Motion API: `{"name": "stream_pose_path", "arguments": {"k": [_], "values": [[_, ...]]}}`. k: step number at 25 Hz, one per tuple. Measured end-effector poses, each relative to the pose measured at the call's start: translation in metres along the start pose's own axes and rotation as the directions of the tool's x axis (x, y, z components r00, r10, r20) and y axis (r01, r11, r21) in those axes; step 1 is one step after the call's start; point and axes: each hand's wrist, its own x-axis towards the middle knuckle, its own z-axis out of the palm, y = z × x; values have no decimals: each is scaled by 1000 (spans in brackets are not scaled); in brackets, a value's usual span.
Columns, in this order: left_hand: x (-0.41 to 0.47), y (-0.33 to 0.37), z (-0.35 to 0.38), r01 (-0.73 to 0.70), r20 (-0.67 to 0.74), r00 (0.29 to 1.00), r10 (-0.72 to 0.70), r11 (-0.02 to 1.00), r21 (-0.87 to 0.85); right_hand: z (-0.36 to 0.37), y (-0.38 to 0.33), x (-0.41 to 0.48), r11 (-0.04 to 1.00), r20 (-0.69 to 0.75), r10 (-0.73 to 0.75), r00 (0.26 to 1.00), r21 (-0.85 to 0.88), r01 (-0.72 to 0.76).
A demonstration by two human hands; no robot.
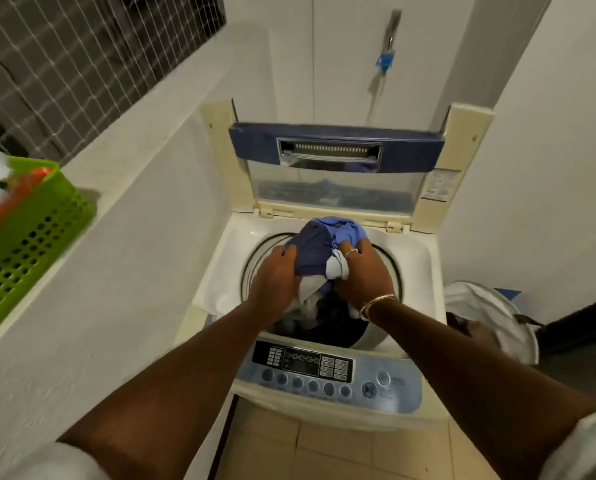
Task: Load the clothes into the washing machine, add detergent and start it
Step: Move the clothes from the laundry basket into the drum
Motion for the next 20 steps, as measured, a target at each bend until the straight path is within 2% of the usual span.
{"name": "stream_pose_path", "arguments": {"k": [2,3,4,6,7,9,12,14,20], "values": [[9,-23,32,70,48,997,-67,995,-64,36,15,8,998,38,54,998,18,-55],[13,-37,50,102,120,988,-95,993,-57,53,22,11,997,69,74,995,3,-74],[15,-51,65,141,217,967,-133,990,-21,68,30,13,996,126,90,988,-26,-87],[15,-69,84,218,430,878,-211,975,32,94,43,13,992,321,117,940,-70,-100],[13,-70,84,226,508,836,-210,974,32,101,46,11,991,407,132,904,-71,-113],[8,-62,78,196,559,813,-161,981,-3,105,47,5,986,461,165,872,-84,-142],[9,-53,66,151,530,839,-123,988,-10,86,42,7,987,465,157,872,-46,-153],[12,-43,54,108,460,883,-92,994,-7,62,37,9,987,451,152,880,-19,-160],[26,39,11,30,191,981,-17,997,-68,-32,32,-10,988,193,140,971,37,-150]]}}
